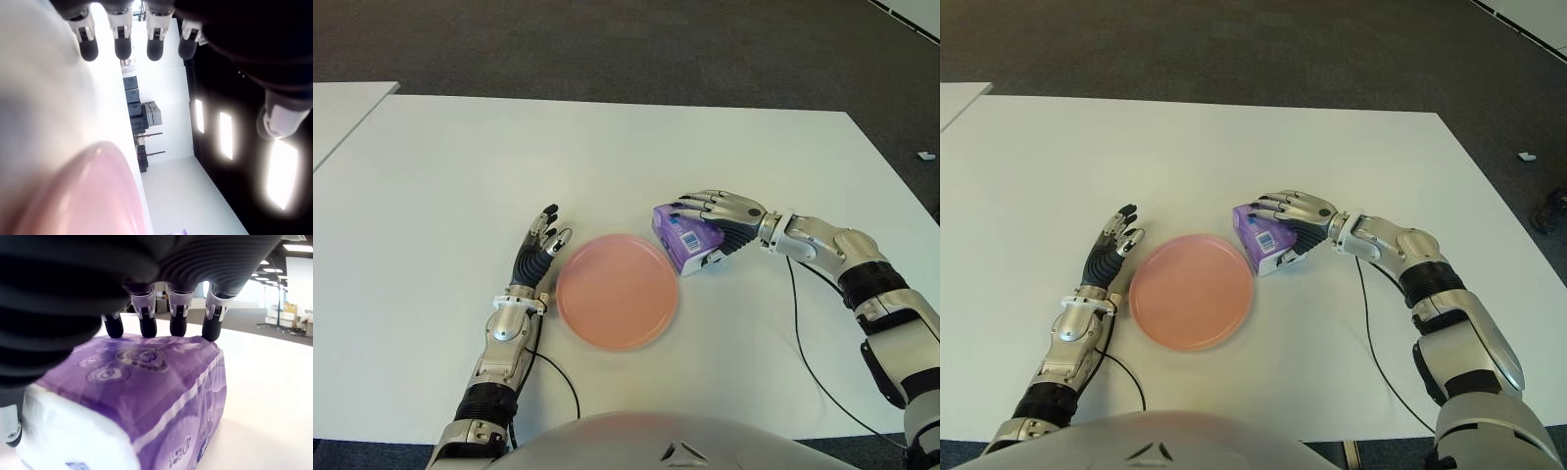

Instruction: Put the tissue paper into the plate.

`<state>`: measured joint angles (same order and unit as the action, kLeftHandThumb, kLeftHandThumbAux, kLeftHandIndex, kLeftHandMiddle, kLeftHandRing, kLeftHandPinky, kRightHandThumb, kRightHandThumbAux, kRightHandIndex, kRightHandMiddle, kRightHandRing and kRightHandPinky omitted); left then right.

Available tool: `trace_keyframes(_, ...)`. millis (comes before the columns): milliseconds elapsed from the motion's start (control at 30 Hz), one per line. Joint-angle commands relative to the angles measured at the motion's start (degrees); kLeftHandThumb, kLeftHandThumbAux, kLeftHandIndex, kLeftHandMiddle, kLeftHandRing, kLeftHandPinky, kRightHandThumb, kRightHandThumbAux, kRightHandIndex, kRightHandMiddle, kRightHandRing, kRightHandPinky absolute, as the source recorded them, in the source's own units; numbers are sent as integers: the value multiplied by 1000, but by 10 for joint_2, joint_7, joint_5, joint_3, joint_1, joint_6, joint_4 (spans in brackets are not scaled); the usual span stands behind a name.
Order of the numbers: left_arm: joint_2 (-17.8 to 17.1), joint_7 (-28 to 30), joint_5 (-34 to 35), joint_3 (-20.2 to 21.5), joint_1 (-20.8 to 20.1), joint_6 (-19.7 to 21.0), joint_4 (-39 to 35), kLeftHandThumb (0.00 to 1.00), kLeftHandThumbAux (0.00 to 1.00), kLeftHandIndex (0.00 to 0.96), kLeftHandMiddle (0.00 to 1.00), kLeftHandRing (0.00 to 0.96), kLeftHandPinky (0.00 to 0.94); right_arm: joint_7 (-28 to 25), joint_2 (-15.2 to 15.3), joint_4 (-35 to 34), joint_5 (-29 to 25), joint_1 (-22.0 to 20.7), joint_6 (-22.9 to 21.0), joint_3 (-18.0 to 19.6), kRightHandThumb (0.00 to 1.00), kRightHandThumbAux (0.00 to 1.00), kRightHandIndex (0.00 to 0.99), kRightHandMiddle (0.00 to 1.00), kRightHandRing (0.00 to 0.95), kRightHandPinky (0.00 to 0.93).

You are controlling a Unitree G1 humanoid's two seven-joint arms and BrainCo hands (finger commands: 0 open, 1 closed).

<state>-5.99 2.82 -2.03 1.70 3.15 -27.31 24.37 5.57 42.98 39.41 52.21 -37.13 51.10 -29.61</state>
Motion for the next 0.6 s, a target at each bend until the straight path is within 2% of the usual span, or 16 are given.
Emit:
trace_keyframes(33, 0, 4, 0, -1, 34, 33, 23, 0, 416, 0, 0, 0, 0, -10, -9, 9, 9, 1, -5, -14, 161, 510, 3, 0, 0, 0)
trace_keyframes(600, -3, 14, 6, -4, 37, 28, 21, 0, 402, 0, 0, 0, 0, -17, -11, 3, 13, 16, -16, -30, 214, 527, 4, 0, 0, 0)
